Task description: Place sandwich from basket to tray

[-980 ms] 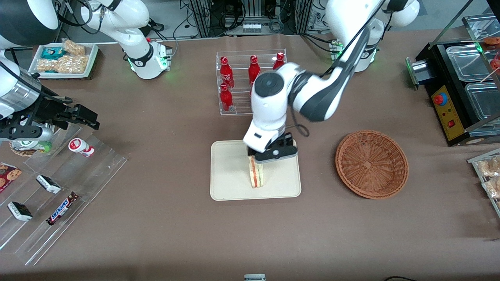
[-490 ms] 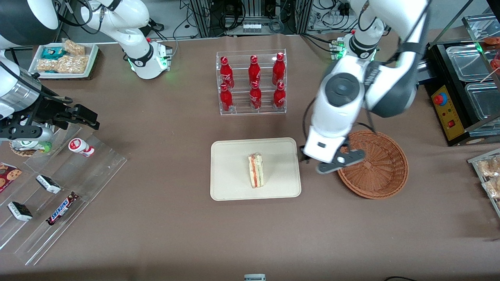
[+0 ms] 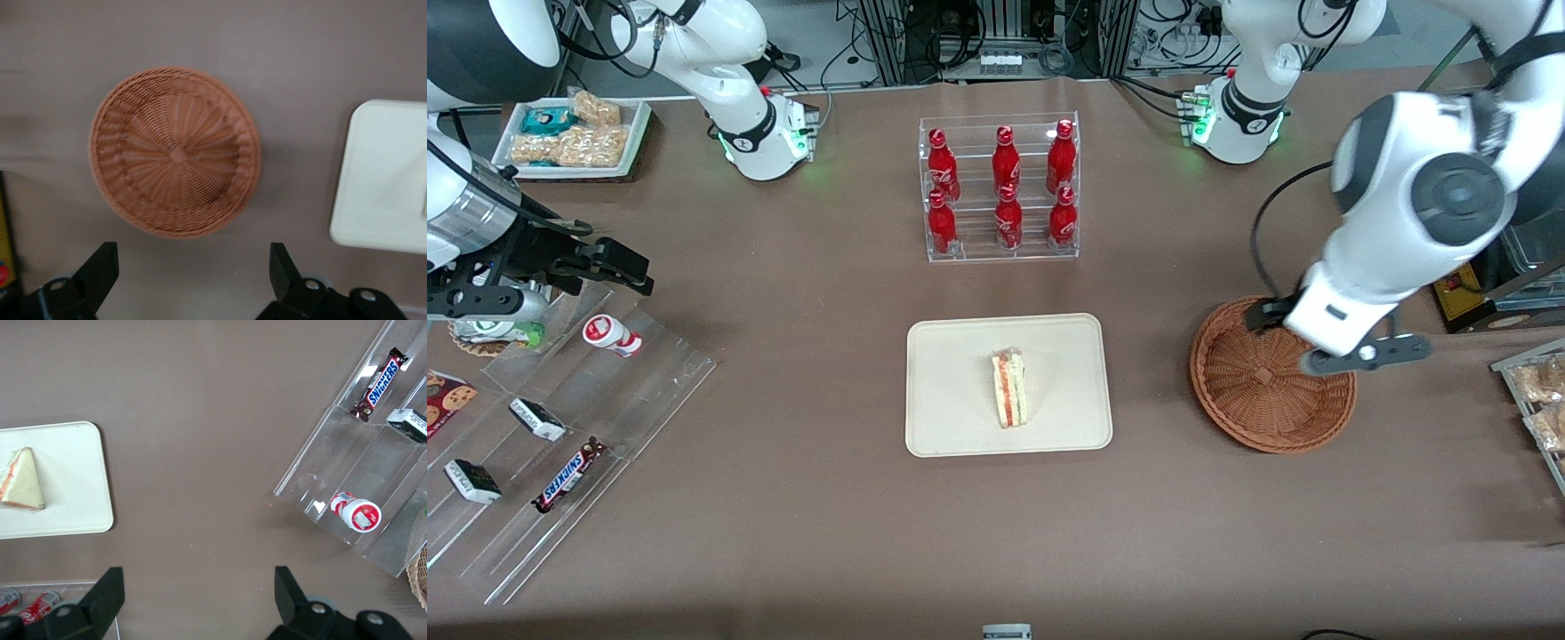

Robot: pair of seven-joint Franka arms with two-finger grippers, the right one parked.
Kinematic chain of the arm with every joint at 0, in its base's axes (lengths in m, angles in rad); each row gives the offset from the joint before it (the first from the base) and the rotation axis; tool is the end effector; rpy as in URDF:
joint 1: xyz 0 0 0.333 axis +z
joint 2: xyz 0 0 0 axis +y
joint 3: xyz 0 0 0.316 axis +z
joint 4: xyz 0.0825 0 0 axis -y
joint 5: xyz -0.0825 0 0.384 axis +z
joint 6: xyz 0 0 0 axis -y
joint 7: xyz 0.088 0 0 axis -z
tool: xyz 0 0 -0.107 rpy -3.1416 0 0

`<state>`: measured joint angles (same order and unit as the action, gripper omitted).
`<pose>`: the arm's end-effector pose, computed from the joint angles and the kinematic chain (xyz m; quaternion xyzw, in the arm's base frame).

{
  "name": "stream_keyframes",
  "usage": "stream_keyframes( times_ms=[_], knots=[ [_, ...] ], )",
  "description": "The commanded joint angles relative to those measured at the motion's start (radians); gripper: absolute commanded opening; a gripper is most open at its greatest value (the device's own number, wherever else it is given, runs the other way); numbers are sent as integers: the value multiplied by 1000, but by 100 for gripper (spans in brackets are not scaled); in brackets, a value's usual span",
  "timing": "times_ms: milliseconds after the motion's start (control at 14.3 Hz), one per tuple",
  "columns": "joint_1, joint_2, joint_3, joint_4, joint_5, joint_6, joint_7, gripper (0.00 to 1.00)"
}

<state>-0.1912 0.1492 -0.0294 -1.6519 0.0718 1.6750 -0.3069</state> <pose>0.5825 -0.1225 0.5089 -0.9968 -0.0371 0.0521 0.0485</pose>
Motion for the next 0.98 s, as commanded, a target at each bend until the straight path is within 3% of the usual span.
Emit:
stream_keyframes(
  times_ms=[0,280,490,910],
  knots=[
    [57,-97,-14,-40,-15,-61,139,100],
    [105,-165,-9,10,-35,-155,351,100],
    [105,-163,19,58,-76,-173,359,100],
    [104,-160,17,52,-67,-172,361,100]
  ],
)
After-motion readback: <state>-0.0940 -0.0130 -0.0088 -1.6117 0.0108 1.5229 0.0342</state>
